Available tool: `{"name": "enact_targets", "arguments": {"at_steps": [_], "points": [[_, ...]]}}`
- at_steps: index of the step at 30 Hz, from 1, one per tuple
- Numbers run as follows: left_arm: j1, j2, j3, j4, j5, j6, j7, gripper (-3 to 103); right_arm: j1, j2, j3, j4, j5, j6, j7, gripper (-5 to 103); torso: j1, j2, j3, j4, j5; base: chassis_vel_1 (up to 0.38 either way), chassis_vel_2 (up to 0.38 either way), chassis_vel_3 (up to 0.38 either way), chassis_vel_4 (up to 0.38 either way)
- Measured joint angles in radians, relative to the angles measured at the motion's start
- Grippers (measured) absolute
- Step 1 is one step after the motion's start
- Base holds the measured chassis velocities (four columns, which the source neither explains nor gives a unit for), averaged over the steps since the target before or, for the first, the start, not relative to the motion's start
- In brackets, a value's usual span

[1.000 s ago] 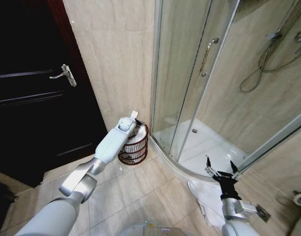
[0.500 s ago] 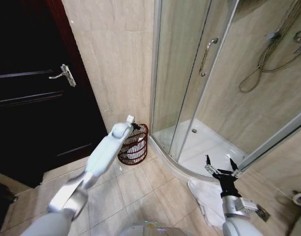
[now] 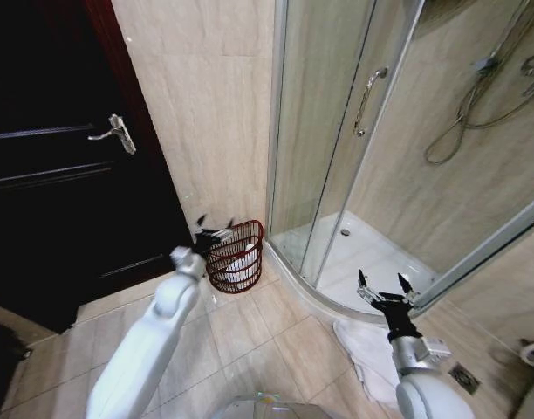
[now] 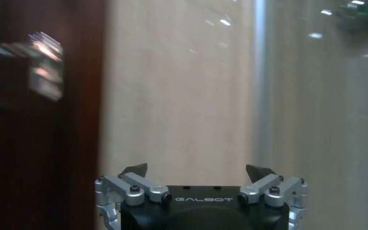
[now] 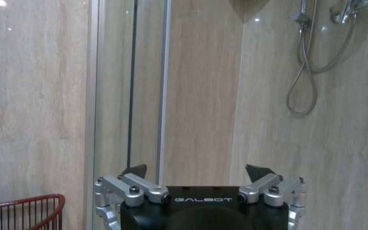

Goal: Discard the used towel into the hamper.

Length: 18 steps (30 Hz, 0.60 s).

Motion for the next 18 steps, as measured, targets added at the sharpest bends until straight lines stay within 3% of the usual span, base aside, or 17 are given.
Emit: {"name": "enact_targets", "arguments": {"at_steps": [3,7,12,18], "points": [[0.195,-0.043,-0.147,-0.090,0.021,-0.065,0.031,100,-0.018,0.003,0.010,0.014,0.026,0.022,-0.006,100,0.000,0.000,0.000,0.0001,-0.0003,0.000,0.000,0.000,0.000],[0.333,-0.100,-0.207,-0.157,0.031,-0.111,0.047,100,-0.051,0.021,0.009,0.004,-0.006,0.096,-0.008,100,0.000,0.000,0.000,0.0000,0.0000,0.000,0.000,0.000,0.000],[0.347,-0.102,-0.195,-0.143,0.035,-0.128,0.059,100,-0.061,0.060,0.000,0.036,-0.022,0.075,-0.001,100,0.000,0.000,0.000,-0.0004,0.0000,0.000,0.000,0.000,0.000],[0.260,-0.079,-0.108,-0.021,0.079,-0.171,0.059,100,-0.058,0.107,0.001,0.053,-0.056,0.034,-0.004,100,0.000,0.000,0.000,-0.0004,-0.0004,0.000,0.000,0.000,0.000]]}}
